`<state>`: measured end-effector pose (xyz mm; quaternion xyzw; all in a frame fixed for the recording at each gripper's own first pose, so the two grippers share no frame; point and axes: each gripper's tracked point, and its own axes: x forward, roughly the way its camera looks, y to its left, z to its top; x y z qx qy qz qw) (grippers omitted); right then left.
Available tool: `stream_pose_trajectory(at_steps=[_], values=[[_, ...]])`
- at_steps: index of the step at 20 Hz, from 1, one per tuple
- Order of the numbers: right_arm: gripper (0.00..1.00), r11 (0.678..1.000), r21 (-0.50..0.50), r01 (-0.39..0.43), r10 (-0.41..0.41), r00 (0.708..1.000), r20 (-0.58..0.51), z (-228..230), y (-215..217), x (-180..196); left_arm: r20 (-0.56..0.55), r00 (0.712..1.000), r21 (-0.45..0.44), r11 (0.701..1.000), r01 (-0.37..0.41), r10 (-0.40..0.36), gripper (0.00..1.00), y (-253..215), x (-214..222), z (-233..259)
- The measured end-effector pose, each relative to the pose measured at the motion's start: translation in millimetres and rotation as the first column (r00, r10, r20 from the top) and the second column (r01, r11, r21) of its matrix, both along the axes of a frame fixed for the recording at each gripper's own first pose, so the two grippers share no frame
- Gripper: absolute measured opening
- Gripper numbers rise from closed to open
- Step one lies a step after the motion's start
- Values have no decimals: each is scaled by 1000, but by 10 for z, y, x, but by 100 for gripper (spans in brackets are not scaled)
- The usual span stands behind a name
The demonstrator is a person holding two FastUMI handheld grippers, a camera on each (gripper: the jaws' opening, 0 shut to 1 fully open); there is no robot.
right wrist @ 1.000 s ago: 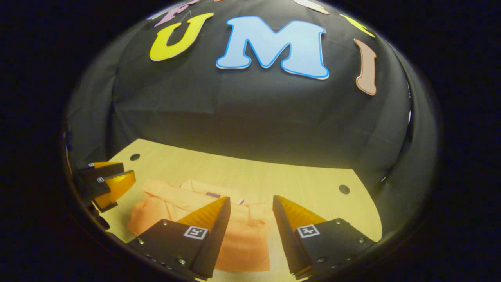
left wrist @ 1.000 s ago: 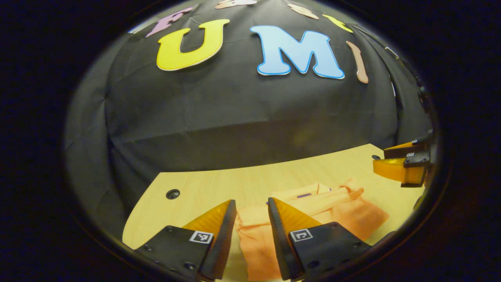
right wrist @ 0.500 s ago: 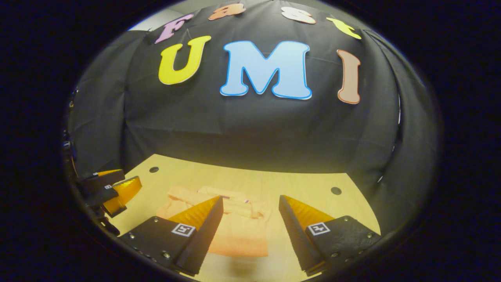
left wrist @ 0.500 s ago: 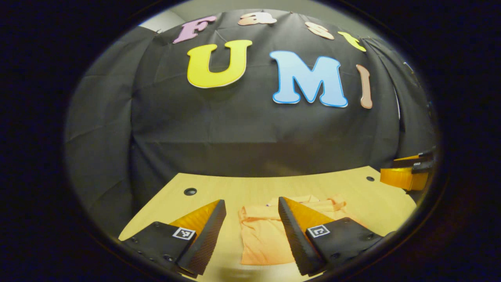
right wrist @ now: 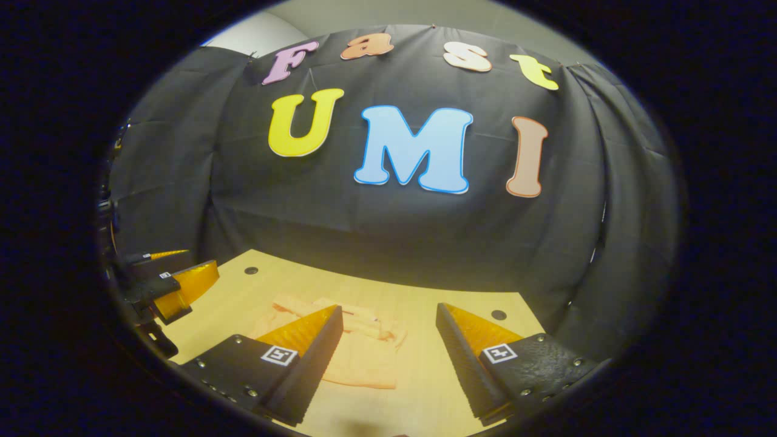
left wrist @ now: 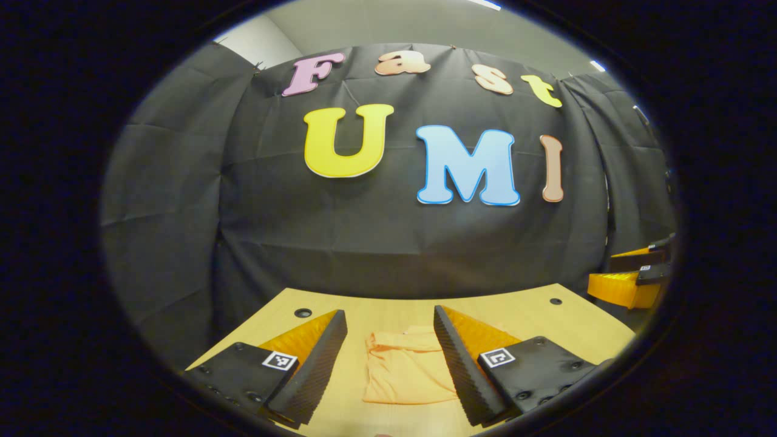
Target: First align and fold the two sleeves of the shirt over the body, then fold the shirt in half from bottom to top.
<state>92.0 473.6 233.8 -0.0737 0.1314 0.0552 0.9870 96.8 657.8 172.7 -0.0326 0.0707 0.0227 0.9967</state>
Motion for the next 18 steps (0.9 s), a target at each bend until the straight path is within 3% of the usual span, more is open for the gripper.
stream_pose_trajectory(at_steps=[10, 18], values=[[95, 999, -2, -36, 36, 993, 110, 205, 4, -528, 99, 995, -20, 1000, -20, 22, 94, -350, -640, 500], [94, 996, -36, -80, 85, 985, 152, 199, 13, -815, 131, 989, -13, 998, -66, 67, 94, -360, -971, 596]])
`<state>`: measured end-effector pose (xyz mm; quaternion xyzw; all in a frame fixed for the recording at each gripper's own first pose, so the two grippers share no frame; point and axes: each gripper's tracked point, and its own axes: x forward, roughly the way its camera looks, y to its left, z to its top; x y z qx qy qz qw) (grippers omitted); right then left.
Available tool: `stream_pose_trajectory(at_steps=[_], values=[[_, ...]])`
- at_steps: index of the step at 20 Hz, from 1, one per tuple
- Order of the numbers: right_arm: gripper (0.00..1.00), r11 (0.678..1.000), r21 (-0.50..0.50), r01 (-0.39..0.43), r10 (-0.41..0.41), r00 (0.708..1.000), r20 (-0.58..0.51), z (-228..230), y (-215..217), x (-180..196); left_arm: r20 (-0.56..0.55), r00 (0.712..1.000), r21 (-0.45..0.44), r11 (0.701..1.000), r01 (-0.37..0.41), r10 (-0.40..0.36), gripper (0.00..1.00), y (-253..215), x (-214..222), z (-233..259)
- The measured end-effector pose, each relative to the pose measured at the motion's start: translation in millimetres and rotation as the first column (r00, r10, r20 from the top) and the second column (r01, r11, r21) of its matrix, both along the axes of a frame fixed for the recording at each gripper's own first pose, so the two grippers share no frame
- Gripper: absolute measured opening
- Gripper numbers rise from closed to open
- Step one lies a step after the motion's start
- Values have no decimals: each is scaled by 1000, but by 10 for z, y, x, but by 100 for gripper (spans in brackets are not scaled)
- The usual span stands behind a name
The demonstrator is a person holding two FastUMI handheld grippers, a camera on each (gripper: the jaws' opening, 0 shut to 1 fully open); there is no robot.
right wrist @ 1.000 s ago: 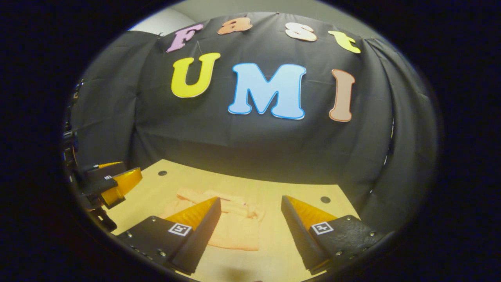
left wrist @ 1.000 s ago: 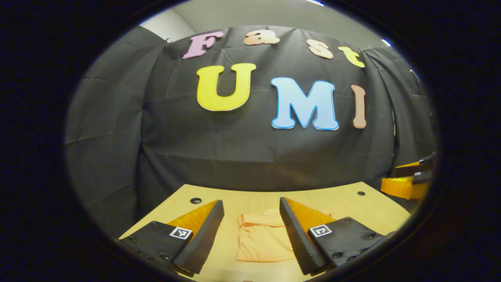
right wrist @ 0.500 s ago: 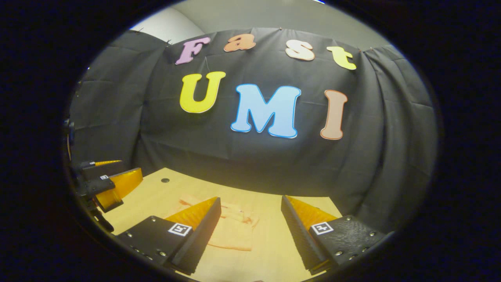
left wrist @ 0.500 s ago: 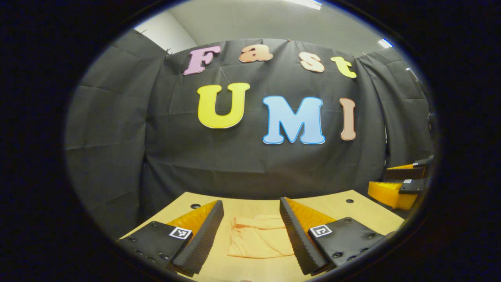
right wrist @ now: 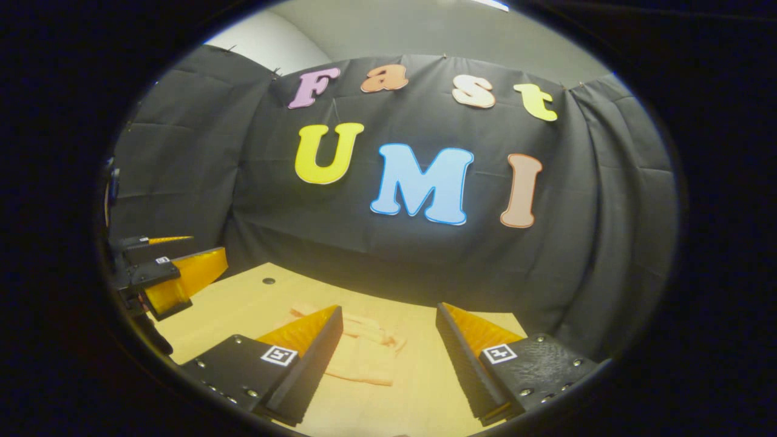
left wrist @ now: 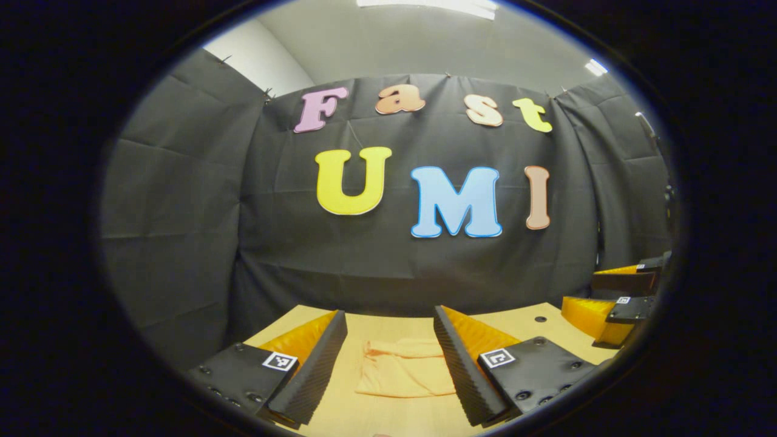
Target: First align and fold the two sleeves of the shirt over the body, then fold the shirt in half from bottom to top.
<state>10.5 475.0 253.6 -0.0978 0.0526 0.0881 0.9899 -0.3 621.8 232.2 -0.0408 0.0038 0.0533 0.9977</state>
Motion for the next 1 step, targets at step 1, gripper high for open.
stream_pose_trajectory(at_steps=[1], values=[[95, 1000, -9, -2, 2, 1000, 5, 0, -8, -38, 5, 1000, -9, 1000, -2, 2, 94, -14, -29, 7]])
